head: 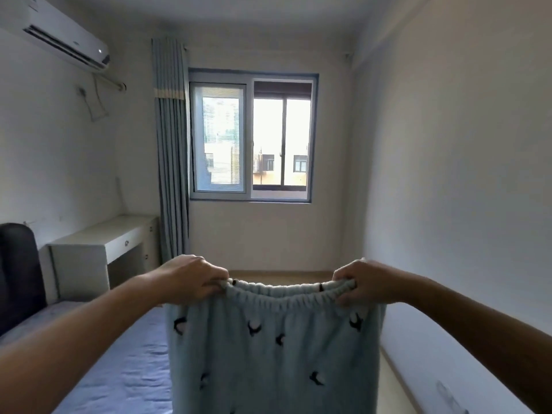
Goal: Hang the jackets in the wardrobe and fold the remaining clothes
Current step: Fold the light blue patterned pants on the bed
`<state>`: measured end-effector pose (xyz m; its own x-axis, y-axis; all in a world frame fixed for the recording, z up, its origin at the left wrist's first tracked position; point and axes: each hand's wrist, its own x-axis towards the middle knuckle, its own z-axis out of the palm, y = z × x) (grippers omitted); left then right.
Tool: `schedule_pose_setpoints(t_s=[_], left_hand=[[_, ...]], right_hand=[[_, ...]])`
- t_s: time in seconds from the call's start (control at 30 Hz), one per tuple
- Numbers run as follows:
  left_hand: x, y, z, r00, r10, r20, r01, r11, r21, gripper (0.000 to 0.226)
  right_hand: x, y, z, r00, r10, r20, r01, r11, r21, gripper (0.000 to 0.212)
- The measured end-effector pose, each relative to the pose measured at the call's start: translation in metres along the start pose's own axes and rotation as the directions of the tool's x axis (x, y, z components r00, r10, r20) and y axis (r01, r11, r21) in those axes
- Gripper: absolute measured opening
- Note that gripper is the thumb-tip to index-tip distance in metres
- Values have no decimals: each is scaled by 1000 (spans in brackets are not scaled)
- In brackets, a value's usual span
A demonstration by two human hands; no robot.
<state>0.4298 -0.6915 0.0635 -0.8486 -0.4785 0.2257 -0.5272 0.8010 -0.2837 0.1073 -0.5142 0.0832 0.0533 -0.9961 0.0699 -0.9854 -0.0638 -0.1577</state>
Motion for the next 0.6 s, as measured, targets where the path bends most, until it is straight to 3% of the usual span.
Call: schedule_pose_setpoints(t_s=[0.03, 0.13, 0.23, 0.3, 0.37, 0.43, 0.5, 0.53, 0.6], left_hand=[[0, 3, 0, 1000, 20, -1, -20, 997, -75, 10], [0, 21, -1, 994, 98, 48, -85, 973, -215, 23], [4, 45, -1, 984, 178, -1, -178, 982, -56, 31], [5, 55, 0, 965, 262, -30, -262, 965, -27, 18], [2, 59, 1, 962, 267, -64, -271, 961, -60, 4], [-5, 59, 7, 954, 268, -135, -276, 960, -46, 25], [-8, 61, 11, 960, 248, -130, -247, 969, 23, 51], [-7, 62, 11, 961, 245, -132, -243, 970, 33, 51], [0, 69, 6, 962, 231, -145, -253, 954, -161, 21]], right_hand=[[-1, -3, 1, 999, -37, -18, 35, 996, -82, 19], [-4, -10, 4, 988, -157, 0, 155, 975, -160, 5], [-10, -21, 15, 976, -204, 75, 217, 942, -257, 19], [-12, -22, 20, 969, -241, 52, 245, 915, -321, 16], [-14, -17, 18, 972, -235, 20, 229, 921, -316, 12], [-19, -8, 12, 980, -199, 26, 197, 930, -310, 20], [-23, 2, 9, 977, -212, -8, 203, 947, -250, 14], [-23, 4, 9, 973, -231, -27, 221, 956, -190, 9], [-21, 2, 10, 962, -265, -60, 260, 961, -90, 8]])
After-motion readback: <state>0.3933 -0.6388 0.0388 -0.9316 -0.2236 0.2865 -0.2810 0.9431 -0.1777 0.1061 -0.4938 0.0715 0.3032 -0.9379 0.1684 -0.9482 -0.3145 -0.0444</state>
